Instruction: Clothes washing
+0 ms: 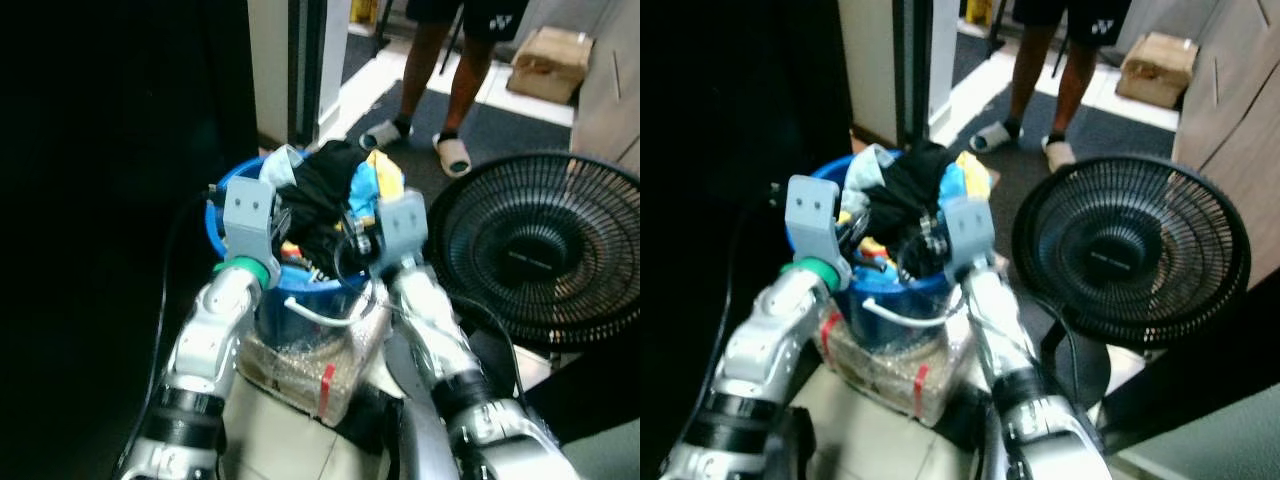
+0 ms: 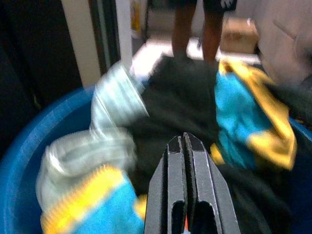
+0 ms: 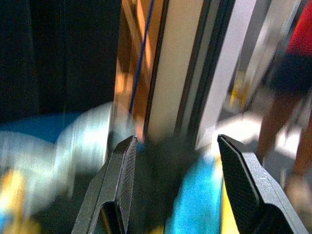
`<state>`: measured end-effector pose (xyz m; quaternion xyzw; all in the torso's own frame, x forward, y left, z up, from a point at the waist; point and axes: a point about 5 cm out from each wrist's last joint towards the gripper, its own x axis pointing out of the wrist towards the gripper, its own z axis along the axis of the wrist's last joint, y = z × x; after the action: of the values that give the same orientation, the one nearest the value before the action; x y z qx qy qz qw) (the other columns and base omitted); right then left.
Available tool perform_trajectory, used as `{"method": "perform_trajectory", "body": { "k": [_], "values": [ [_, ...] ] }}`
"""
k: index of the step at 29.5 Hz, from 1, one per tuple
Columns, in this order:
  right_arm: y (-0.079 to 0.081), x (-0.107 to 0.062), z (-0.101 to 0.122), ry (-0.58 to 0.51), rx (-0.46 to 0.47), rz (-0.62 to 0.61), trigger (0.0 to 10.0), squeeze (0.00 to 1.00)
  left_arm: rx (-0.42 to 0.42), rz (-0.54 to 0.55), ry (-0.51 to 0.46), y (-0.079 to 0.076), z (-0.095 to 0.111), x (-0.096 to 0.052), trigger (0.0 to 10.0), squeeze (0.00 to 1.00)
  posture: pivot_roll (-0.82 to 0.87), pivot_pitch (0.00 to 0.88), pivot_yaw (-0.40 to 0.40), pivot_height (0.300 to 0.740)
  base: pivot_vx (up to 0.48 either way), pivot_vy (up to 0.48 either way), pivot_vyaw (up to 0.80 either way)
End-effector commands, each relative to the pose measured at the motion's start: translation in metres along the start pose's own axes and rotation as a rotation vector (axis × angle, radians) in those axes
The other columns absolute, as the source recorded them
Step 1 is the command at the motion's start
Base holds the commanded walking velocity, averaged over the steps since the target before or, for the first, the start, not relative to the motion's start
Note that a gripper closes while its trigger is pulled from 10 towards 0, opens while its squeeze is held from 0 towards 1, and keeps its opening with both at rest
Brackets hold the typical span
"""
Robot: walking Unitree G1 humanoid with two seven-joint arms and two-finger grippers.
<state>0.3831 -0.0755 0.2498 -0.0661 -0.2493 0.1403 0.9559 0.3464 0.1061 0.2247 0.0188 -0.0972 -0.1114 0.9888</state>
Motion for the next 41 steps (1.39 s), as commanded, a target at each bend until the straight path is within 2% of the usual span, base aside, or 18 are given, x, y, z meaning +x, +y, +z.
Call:
{"method": "perform_trajectory", "body": {
  "k": [1, 7, 13, 14, 16, 19, 20, 23, 27, 28, 31, 32, 33, 35, 36, 38, 40, 41],
  "values": [
    [0.002, -0.008, -0.01, 0.032, 0.023, 0.002, 10.0, 0.0, 0.012, 0.04, 0.025, 0.008, -0.01, -0.003, 10.0, 0.0, 0.17, 0.113, -0.029, 0.48, 0.0, 0.0, 0.0],
    [0.005, -0.02, -0.016, 0.04, 0.033, 0.01, 10.0, 0.0, 0.003, 0.066, 0.029, 0.014, -0.013, -0.003, 10.0, 0.0, 0.16, 0.105, -0.028, 0.48, 0.0, 0.0, 0.0],
    [0.004, -0.022, -0.017, 0.042, 0.035, 0.006, 10.0, 0.0, 0.002, 0.067, 0.024, 0.014, -0.012, -0.003, 10.0, 0.0, 0.16, 0.104, -0.027, 0.48, 0.0, 0.0, 0.0],
    [-0.004, -0.028, -0.016, 0.039, 0.03, -0.012, 10.0, 0.0, -0.012, 0.05, 0.001, 0.012, -0.004, -0.001, 10.0, 0.0, 0.14, 0.086, -0.009, 0.48, 0.0, 0.0, 0.0],
    [-0.004, -0.028, -0.016, 0.039, 0.03, -0.012, 10.0, 0.0, -0.012, 0.05, 0.001, 0.012, -0.004, -0.001, 10.0, 0.0, 0.14, 0.086, -0.009, 0.48, 0.0, 0.0, 0.0],
    [-0.001, -0.029, -0.033, 0.169, -0.013, 0.07, 10.0, 0.0, -0.061, 0.103, 0.147, 0.02, -0.018, 0.004, 10.0, 0.0, 0.14, 0.083, -0.006, 0.48, 0.0, 0.0, 0.0],
    [-0.001, -0.029, -0.033, 0.169, -0.013, 0.07, 10.0, 0.0, -0.061, 0.103, 0.147, 0.02, -0.018, 0.004, 10.0, 0.0, 0.14, 0.083, -0.006, 0.48, 0.0, 0.0, 0.0],
    [0.019, -0.017, -0.044, 0.275, 0.0, 0.149, 10.0, 0.0, -0.133, 0.189, 0.216, 0.039, -0.027, -0.002, 10.0, 0.0, 0.16, 0.08, -0.024, 0.48, 0.0, 0.0, 0.0],
    [0.023, -0.013, -0.044, 0.29, -0.002, 0.161, 10.0, 0.0, -0.163, 0.225, 0.245, 0.045, -0.031, -0.004, 10.0, 0.0, 0.18, 0.082, -0.037, 0.48, 0.0, 0.0, 0.0],
    [0.026, -0.01, -0.043, 0.299, -0.001, 0.169, 10.0, 0.0, -0.212, 0.275, 0.285, 0.052, -0.036, -0.007, 10.0, 0.0, 0.19, 0.084, -0.046, 0.48, 0.0, 0.0, 0.0],
    [0.029, -0.008, -0.042, 0.304, 0.0, 0.179, 10.0, 0.0, -0.257, 0.323, 0.317, 0.059, -0.04, -0.009, 10.0, 0.0, 0.21, 0.091, -0.061, 0.48, 0.0, 0.0, 0.0],
    [0.032, -0.008, -0.041, 0.305, 0.003, 0.19, 10.0, 0.0, -0.296, 0.373, 0.345, 0.07, -0.042, -0.01, 10.0, 0.0, 0.21, 0.095, -0.065, 0.48, 0.0, 0.0, 0.0],
    [0.032, -0.008, -0.041, 0.305, 0.003, 0.19, 10.0, 0.0, -0.296, 0.373, 0.345, 0.07, -0.042, -0.01, 10.0, 0.0, 0.21, 0.095, -0.065, 0.48, 0.0, 0.0, 0.0],
    [0.037, -0.01, -0.042, 0.311, 0.007, 0.21, 10.0, 0.0, -0.336, 0.431, 0.393, 0.092, -0.046, -0.016, 10.0, 0.0, 0.22, 0.104, -0.068, 0.48, 0.0, 0.0, 0.0],
    [0.037, -0.01, -0.042, 0.311, 0.007, 0.21, 10.0, 0.0, -0.336, 0.431, 0.393, 0.092, -0.046, -0.016, 10.0, 0.0, 0.22, 0.104, -0.068, 0.48, 0.0, 0.0, 0.0],
    [0.037, -0.011, -0.044, 0.318, 0.006, 0.216, 10.0, 0.0, -0.321, 0.429, 0.43, 0.103, -0.049, -0.023, 10.0, 0.0, 0.22, 0.105, -0.067, 0.48, 0.0, 0.0, 0.0],
    [0.036, -0.011, -0.045, 0.321, 0.003, 0.215, 10.0, 0.0, -0.303, 0.407, 0.447, 0.103, -0.052, -0.026, 10.0, 0.0, 0.21, 0.108, -0.064, 0.48, 0.0, 0.0, 0.0],
    [0.036, -0.011, -0.045, 0.314, -0.005, 0.214, 10.0, 0.0, -0.267, 0.377, 0.44, 0.102, -0.053, -0.03, 10.0, 0.0, 0.21, 0.11, -0.06, 0.48, 0.0, 0.0, 0.0]
  ]
}}
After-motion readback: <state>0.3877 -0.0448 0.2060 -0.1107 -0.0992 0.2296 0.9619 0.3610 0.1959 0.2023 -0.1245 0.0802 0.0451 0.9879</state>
